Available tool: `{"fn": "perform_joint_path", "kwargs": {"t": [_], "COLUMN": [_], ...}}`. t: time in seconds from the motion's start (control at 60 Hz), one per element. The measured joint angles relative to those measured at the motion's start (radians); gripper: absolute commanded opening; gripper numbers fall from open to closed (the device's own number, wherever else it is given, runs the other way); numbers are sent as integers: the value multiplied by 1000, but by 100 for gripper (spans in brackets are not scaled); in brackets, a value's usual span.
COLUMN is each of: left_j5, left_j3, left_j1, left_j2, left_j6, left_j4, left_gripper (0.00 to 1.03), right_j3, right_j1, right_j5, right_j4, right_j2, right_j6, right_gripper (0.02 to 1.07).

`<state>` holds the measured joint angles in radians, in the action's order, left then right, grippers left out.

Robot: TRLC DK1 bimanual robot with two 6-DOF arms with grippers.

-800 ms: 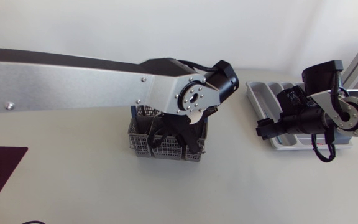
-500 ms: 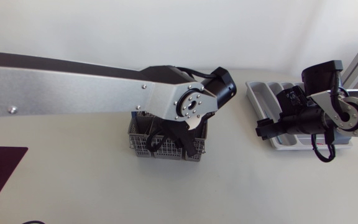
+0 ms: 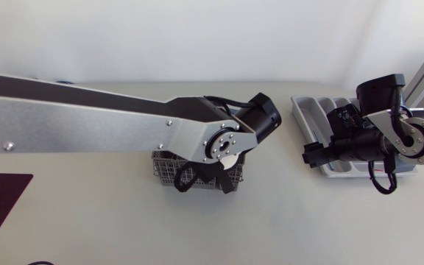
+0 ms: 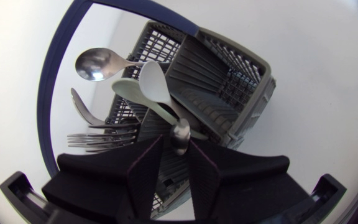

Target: Sort the cutlery from the basket into the organizer compartments.

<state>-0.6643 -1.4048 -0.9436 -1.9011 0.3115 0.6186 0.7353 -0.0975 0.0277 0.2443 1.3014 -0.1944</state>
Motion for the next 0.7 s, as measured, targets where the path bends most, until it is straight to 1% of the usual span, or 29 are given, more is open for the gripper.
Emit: {"fn": "perform_joint_path", "kwargs": {"t": [0.217,0.383,0.567,0.583,0.6,0.7], "left_j5": [-42,-76,-82,-82,-82,-75], "left_j3": [23,50,66,68,69,88], "left_j1": [-2,-2,-2,-2,-2,-2], "left_j2": [1,1,5,5,6,16], "left_j6": [14,29,30,30,31,56], "left_j4": [-21,-62,-90,-93,-95,-125], "left_gripper": [17,16,15,11,3,3], "right_j3": [-3,-3,-3,-3,-3,-3], "right_j1": [0,0,0,0,0,0], "right_j5": [1,1,3,3,3,3], "right_j4": [-9,-10,-10,-10,-10,-10], "right_j2": [0,0,0,0,0,0], "right_j6": [0,0,0,0,0,0], "right_gripper": [89,89,89,89,89,89]}}
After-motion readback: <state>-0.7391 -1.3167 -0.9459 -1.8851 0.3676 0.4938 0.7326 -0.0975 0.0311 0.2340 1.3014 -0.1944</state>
